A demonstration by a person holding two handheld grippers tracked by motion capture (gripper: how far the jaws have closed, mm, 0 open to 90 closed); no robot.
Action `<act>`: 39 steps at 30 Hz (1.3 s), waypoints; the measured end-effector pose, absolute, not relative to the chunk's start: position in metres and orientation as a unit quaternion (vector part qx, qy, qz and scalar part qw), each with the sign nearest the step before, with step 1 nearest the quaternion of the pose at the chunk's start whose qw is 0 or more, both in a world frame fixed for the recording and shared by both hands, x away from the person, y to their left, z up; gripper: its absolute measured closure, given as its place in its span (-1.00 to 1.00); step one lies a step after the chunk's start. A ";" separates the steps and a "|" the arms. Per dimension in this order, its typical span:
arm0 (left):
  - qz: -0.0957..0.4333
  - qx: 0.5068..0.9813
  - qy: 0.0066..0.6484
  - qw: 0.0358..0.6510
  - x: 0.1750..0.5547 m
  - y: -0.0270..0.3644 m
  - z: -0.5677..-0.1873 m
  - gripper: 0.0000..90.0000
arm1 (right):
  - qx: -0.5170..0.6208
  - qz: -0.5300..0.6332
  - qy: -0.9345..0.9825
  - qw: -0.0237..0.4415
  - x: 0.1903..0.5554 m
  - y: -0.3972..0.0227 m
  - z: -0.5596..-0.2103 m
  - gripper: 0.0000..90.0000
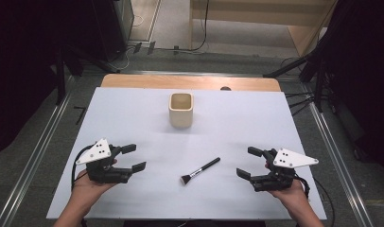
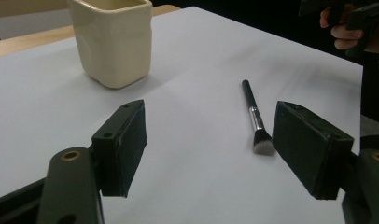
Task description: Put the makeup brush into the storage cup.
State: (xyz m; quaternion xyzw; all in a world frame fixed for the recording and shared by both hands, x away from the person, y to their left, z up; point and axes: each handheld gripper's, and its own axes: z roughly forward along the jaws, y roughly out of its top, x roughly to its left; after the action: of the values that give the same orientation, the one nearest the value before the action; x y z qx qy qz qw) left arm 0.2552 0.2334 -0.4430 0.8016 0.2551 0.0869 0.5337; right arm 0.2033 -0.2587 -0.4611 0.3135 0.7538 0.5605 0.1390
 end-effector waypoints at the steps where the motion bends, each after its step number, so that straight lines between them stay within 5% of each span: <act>1: 0.086 0.802 0.255 0.534 0.255 0.233 -0.443 -0.40 | 0.313 0.560 0.754 0.139 0.203 -0.259 -0.461 -0.65; 39: 0.083 0.810 0.244 0.526 0.255 0.231 -0.445 -0.48 | 0.322 0.564 0.749 0.135 0.203 -0.259 -0.461 -0.67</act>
State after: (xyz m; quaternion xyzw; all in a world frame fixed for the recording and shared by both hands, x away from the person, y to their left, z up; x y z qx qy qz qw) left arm 0.2548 0.2312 -0.4449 0.8104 0.2436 0.0826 0.5264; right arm 0.2030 -0.2587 -0.4610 0.3220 0.7486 0.5636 0.1354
